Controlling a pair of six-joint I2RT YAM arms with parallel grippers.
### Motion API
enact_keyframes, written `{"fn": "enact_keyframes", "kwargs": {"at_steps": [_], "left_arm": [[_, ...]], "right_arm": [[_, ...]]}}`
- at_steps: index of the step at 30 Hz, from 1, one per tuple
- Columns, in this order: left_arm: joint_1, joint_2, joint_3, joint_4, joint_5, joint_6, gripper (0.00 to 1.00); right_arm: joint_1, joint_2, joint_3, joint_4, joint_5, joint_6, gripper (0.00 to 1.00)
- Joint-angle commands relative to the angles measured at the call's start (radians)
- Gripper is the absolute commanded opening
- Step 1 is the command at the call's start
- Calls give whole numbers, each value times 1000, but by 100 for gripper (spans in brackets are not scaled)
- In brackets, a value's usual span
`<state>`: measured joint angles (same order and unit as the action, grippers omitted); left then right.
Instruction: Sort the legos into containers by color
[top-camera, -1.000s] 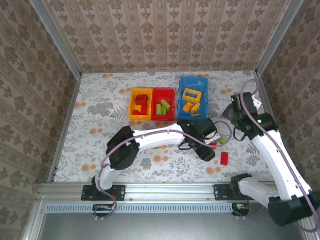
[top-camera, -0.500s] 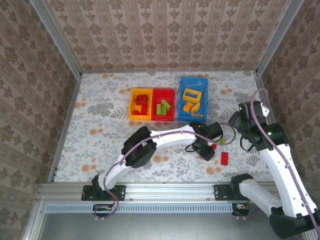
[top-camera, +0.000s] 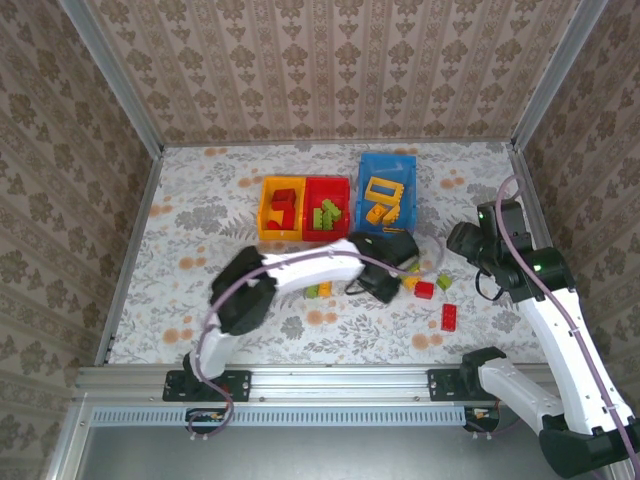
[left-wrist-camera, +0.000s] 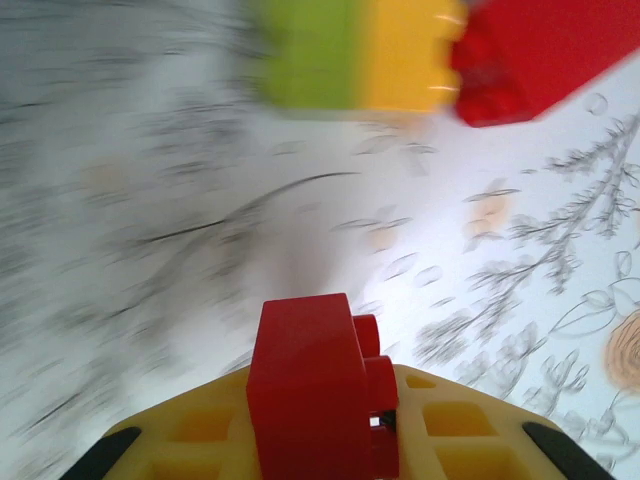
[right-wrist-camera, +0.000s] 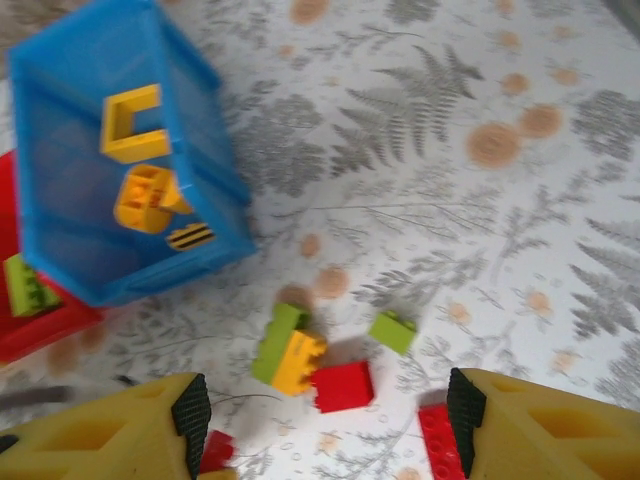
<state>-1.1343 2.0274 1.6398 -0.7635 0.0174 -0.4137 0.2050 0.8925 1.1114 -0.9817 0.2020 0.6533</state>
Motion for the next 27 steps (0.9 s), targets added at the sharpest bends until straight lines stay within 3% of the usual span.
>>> {"fn": "enact_keyframes", "kwargs": {"at_steps": [1, 7, 13, 19, 27], "left_arm": [[120, -191, -101, 17, -81, -71, 25], [351, -362, -219, -31, -112, -53, 25], [560, -293, -151, -91, -146, 3, 25], [635, -111, 8, -125, -210, 33, 26], [654, 65, 166, -166, -218, 26, 33]], "right_arm": [[70, 23, -21, 135, -111, -87, 67], [331, 142, -46, 381, -158, -112, 69], [488, 352, 13, 562, -257, -159, 70], [520, 473, 80, 614, -325, -167, 70], [515, 491, 90, 585, -313, -170, 72]]}}
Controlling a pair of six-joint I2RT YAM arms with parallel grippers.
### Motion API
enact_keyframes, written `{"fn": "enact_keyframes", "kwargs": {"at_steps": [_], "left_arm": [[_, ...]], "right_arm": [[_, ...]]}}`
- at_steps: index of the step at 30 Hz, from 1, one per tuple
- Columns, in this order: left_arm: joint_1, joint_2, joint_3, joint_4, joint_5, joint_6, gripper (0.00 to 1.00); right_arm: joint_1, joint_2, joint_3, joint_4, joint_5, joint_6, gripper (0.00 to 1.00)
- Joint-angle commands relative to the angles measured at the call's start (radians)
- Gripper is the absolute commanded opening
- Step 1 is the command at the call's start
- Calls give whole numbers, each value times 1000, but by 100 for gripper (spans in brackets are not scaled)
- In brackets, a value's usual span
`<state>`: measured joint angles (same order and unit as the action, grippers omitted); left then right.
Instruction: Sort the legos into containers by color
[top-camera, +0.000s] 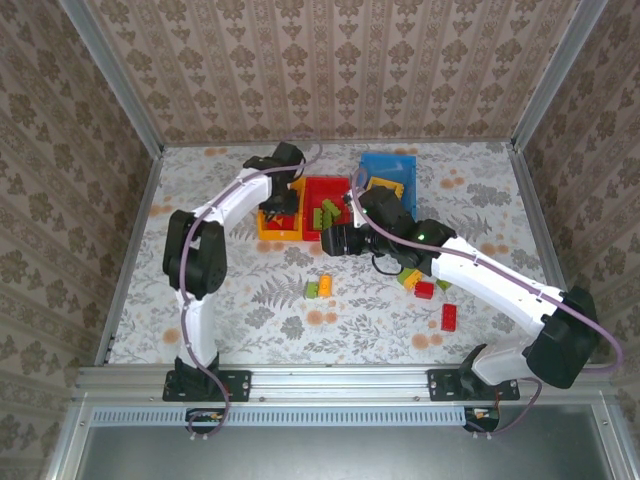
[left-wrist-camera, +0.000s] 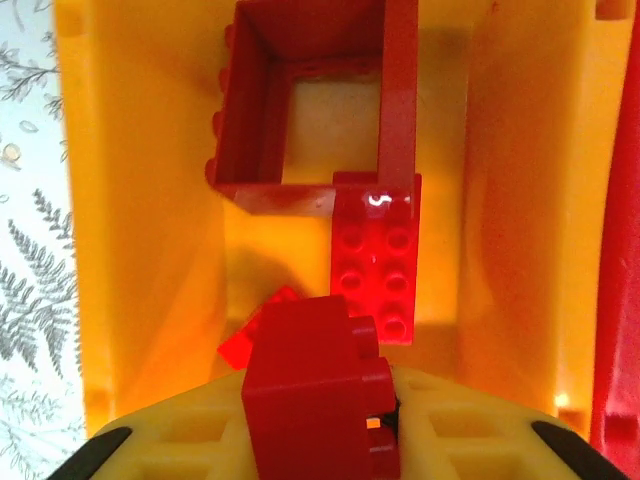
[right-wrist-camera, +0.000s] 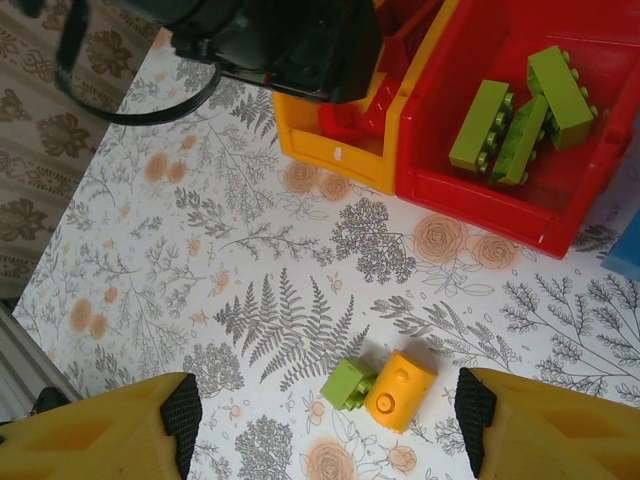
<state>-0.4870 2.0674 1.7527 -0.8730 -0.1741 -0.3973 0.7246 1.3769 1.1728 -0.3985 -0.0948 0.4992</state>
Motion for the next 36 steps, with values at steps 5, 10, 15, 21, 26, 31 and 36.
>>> {"fn": "enact_keyframes", "kwargs": {"at_steps": [5, 10, 15, 21, 26, 31, 36], "left_arm": [[4, 34, 62, -68, -20, -10, 46], [-14, -13, 46, -76, -20, -20, 51], [-39, -113, -10, -76, -16, -48, 53], [-39, -370, -230, -39, -20, -138, 56], [10, -659, -524, 1, 107, -249, 57], [70, -961, -786, -55, 248, -325, 59], [133, -1242, -1001, -47, 525, -340, 59]], "right_arm": [[-20, 7, 19, -13, -10, -25, 73], [-15, 52, 19, -42, -21, -89, 74], [42, 131, 35, -80, -33, -197, 75], [165, 266, 122, -198, -20, -464, 78], [212, 413, 243, -313, 31, -608, 78], [222, 544, 354, -392, 81, -670, 77], [232, 650, 446, -460, 129, -688, 73]]}}
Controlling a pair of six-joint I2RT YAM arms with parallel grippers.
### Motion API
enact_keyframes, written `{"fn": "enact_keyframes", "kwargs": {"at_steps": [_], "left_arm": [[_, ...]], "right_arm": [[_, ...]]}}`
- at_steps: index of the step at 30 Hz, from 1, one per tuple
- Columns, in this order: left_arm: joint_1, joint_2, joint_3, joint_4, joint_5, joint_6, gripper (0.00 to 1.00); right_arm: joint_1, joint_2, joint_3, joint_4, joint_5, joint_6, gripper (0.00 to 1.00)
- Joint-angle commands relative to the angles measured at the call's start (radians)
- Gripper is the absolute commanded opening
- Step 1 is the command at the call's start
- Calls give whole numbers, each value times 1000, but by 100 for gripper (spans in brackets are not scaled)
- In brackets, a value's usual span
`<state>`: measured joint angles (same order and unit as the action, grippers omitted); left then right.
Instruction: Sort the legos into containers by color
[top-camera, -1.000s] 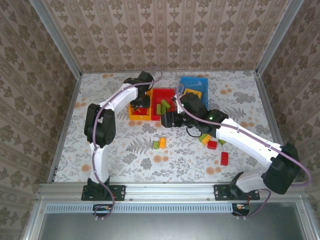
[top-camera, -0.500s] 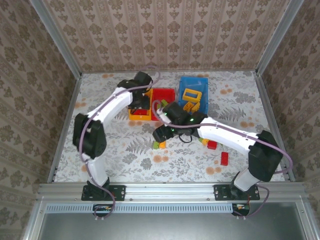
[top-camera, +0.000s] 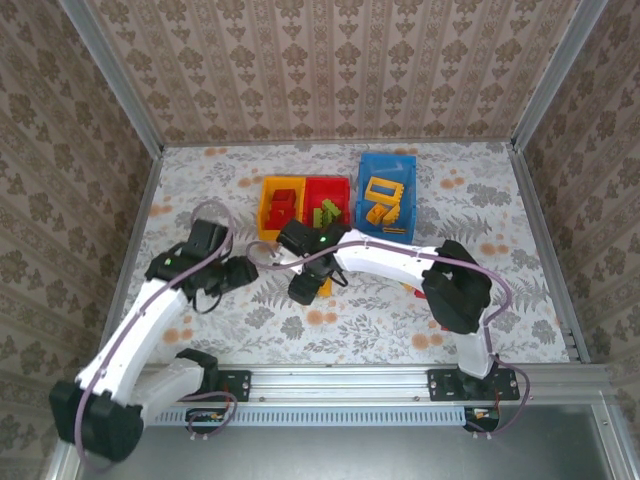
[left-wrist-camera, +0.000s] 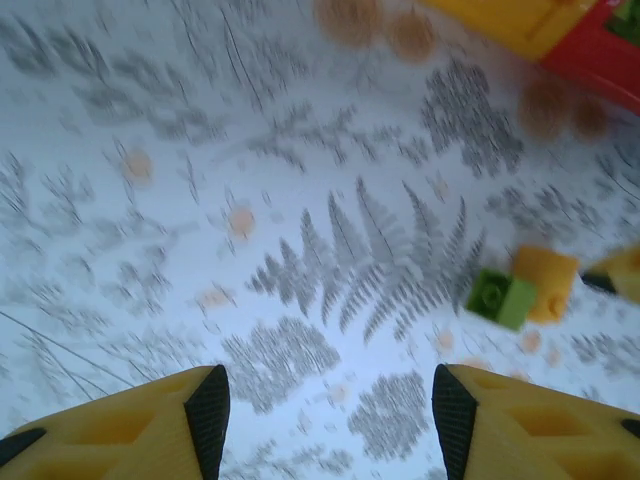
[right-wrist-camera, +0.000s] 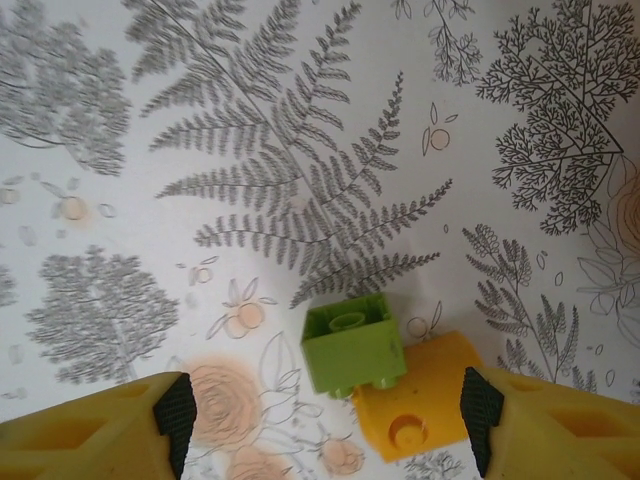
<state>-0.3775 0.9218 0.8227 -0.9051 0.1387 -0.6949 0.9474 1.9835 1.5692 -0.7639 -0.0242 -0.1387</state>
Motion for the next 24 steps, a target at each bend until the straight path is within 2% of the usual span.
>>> {"fn": "enact_keyframes", "kwargs": {"at_steps": [1, 6, 8, 15, 24], "left_arm": [[34, -146, -100, -9, 267, -37, 59], [139, -296, -137, -39, 513, 69, 59], [143, -319, -147, -10, 583, 68, 58], [146, -331, -127, 5, 568, 56, 58], [147, -303, -123, 67, 570, 31, 57]], "right_arm": [[11, 58, 57, -97, 73, -48, 73], [16, 118, 97, -115, 117, -36, 73], [20, 142, 110, -124, 124, -33, 72], [33, 215, 145, -154, 172, -10, 61], [37, 205, 165, -154, 204, 2, 32]]}}
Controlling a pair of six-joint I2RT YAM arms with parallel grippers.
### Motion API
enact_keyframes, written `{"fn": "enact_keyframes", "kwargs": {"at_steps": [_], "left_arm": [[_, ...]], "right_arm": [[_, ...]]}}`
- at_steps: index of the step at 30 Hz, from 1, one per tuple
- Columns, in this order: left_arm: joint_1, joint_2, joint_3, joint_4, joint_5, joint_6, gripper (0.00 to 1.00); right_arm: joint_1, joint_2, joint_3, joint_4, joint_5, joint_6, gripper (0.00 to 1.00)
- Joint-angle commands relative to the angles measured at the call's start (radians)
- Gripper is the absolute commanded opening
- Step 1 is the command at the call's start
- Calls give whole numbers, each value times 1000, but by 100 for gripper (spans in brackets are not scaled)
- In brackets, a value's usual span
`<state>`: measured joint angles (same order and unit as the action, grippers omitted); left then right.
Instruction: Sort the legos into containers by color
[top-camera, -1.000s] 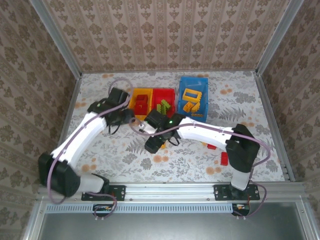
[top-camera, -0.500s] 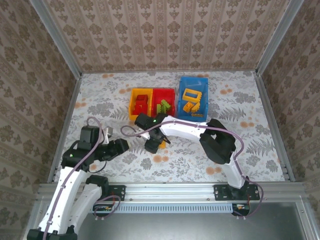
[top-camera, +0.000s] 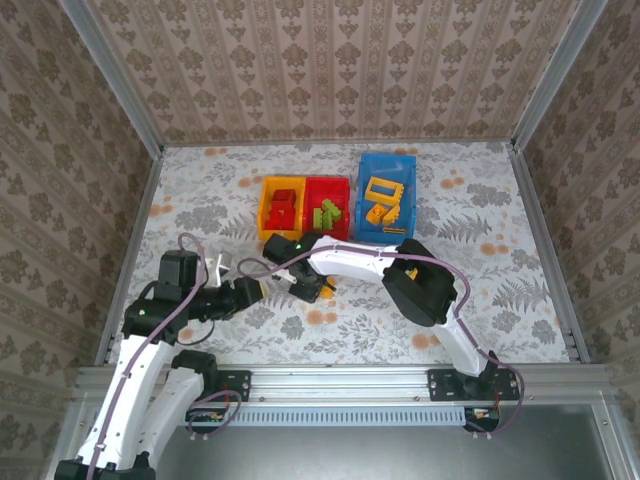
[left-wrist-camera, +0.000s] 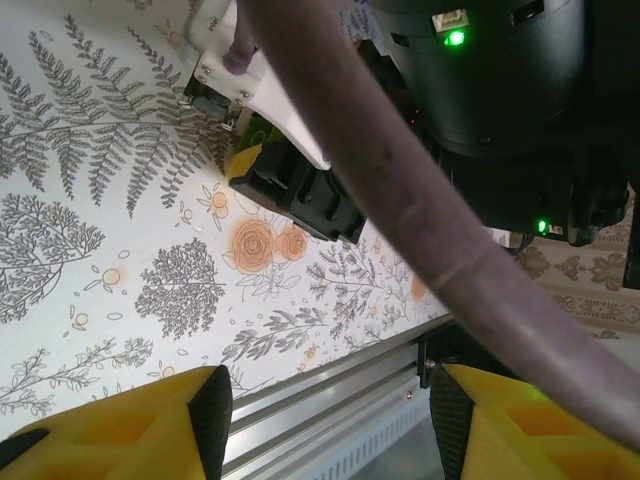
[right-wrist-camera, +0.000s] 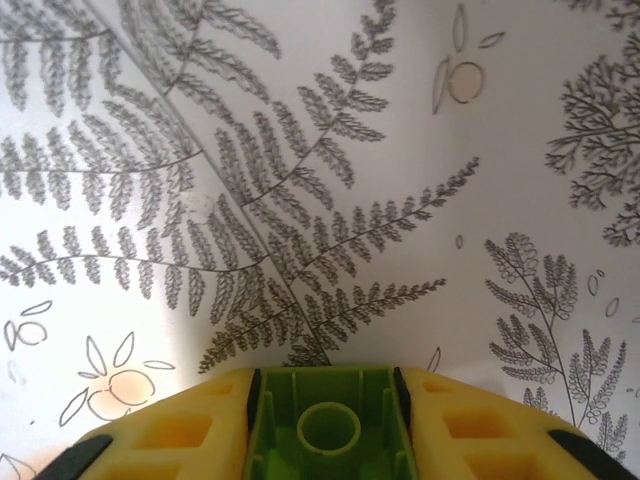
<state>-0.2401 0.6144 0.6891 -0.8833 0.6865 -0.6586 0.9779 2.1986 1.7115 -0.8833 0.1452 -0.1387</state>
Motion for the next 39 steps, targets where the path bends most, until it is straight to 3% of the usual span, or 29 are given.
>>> {"fn": "enact_keyframes", "kwargs": {"at_steps": [1, 9, 15, 23, 30, 39], "left_arm": [[10, 4, 10, 55, 21, -11, 57], [7, 35, 19, 173, 9, -64, 56], [-5, 103, 65, 255, -13, -63, 56], [-106, 252, 211, 313, -123, 3, 56], [-193, 326, 246, 348, -180, 14, 56], [-270, 360, 270, 353, -233, 26, 56]], "right_arm": [[8, -27, 20, -30, 35, 3, 30], [-21, -186, 15, -11, 51, 32, 26], [-100, -240, 37, 32, 31, 121, 25], [-250, -88, 230, 23, 59, 270, 25], [-290, 77, 407, -22, 88, 255, 25], [-335, 167, 533, -36, 113, 247, 25]]}}
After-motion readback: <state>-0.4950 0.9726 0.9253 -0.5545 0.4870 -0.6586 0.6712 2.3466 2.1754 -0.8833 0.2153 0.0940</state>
